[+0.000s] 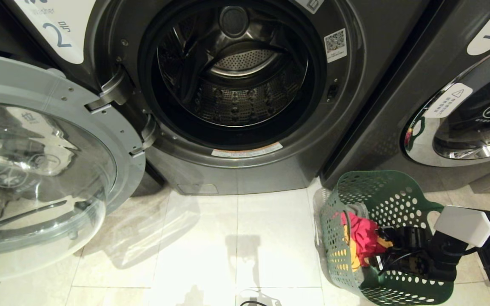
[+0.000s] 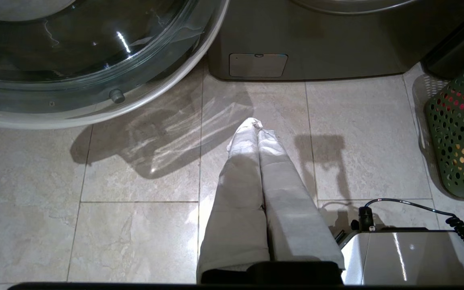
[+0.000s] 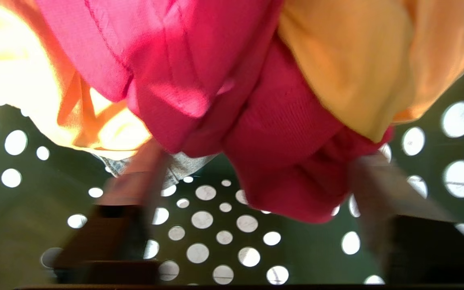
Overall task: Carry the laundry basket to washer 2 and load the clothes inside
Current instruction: Place the clothes into the washing machine
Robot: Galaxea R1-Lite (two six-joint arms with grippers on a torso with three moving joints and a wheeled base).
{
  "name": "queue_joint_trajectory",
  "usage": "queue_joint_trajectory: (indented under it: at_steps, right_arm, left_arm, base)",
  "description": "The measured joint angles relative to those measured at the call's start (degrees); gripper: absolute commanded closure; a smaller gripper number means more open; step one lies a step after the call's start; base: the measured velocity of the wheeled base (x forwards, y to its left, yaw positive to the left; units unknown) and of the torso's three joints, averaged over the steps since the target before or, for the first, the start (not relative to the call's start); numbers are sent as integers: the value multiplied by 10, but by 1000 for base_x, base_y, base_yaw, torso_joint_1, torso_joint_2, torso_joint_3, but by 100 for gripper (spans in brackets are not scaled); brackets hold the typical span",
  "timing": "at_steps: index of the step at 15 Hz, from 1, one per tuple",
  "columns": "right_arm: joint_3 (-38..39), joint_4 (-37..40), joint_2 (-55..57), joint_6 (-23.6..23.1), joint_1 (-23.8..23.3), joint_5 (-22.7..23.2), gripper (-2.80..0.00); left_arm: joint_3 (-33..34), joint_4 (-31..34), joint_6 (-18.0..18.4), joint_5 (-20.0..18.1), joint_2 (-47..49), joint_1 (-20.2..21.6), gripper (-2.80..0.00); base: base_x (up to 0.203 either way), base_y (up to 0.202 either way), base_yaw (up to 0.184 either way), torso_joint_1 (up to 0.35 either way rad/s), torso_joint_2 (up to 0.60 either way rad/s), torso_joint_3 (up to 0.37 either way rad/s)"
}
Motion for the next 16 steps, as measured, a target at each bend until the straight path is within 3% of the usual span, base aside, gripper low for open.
queue_joint_trajectory:
  at_steps: [10, 16]
  right_arm:
    - [24, 12, -22, 24, 1, 0, 0]
    - [139, 33, -135, 25, 0, 12, 0]
  left_arm:
    - [0, 0, 0, 0, 0, 0, 0]
    - [0, 0, 0, 0, 0, 0, 0]
  base:
    - [0, 0, 0, 0, 0, 0]
    - [0, 0, 0, 0, 0, 0]
